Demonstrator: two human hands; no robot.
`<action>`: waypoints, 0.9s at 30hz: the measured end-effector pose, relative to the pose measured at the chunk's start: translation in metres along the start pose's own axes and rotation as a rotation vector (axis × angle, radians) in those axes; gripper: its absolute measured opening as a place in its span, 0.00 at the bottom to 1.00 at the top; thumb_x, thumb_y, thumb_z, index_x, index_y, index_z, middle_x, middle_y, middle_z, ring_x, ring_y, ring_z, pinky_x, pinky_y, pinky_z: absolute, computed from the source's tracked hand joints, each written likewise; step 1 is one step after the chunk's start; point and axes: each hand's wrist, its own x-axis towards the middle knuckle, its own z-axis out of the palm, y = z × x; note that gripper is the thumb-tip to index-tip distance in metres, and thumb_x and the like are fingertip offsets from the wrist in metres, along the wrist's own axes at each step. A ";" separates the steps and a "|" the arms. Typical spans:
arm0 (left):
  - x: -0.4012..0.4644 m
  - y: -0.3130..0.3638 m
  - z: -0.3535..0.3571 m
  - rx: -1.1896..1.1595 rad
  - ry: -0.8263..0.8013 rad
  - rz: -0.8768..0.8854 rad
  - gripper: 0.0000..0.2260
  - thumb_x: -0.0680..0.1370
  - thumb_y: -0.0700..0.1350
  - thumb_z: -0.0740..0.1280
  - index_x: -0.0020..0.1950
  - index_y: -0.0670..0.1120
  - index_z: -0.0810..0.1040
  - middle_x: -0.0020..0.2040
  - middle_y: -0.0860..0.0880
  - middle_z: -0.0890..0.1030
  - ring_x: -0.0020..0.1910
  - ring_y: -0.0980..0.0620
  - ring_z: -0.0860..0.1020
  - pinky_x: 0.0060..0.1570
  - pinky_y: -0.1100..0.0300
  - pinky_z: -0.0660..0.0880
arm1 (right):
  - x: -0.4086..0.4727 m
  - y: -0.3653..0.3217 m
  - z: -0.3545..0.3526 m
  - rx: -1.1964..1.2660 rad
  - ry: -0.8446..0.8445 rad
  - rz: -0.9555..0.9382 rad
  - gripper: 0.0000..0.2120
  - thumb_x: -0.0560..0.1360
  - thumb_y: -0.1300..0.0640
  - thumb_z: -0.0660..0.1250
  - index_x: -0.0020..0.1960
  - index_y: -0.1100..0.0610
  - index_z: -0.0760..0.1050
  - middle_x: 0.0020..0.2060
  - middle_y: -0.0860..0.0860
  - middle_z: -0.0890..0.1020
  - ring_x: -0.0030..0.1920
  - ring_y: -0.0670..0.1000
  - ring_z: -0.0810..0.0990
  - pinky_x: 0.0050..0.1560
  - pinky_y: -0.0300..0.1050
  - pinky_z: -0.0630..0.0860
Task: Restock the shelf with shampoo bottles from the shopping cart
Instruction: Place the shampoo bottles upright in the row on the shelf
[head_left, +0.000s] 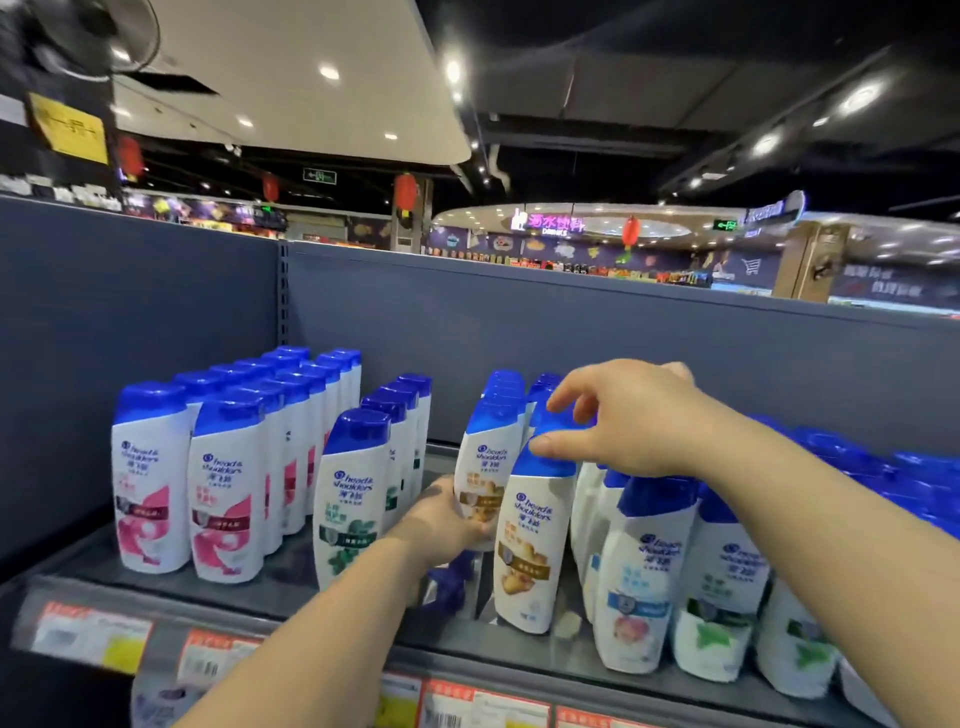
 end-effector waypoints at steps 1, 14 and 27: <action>0.001 0.000 -0.001 0.011 0.000 0.009 0.16 0.71 0.46 0.75 0.56 0.50 0.74 0.53 0.50 0.84 0.51 0.51 0.81 0.56 0.53 0.77 | 0.007 0.001 0.005 -0.028 -0.051 -0.007 0.26 0.67 0.29 0.63 0.59 0.42 0.75 0.50 0.41 0.80 0.54 0.47 0.77 0.62 0.51 0.62; 0.014 -0.008 0.016 -0.128 0.133 -0.001 0.22 0.73 0.42 0.74 0.62 0.50 0.68 0.60 0.50 0.79 0.59 0.49 0.78 0.59 0.51 0.75 | 0.031 0.036 0.014 0.064 -0.147 -0.078 0.20 0.68 0.47 0.75 0.58 0.49 0.79 0.46 0.42 0.80 0.42 0.40 0.77 0.40 0.31 0.70; 0.012 -0.008 0.024 -0.084 0.132 0.024 0.26 0.75 0.45 0.71 0.69 0.50 0.63 0.64 0.50 0.77 0.62 0.49 0.77 0.62 0.47 0.75 | 0.049 0.029 0.027 0.089 -0.083 0.049 0.20 0.68 0.45 0.74 0.58 0.49 0.78 0.55 0.46 0.82 0.53 0.50 0.79 0.62 0.53 0.74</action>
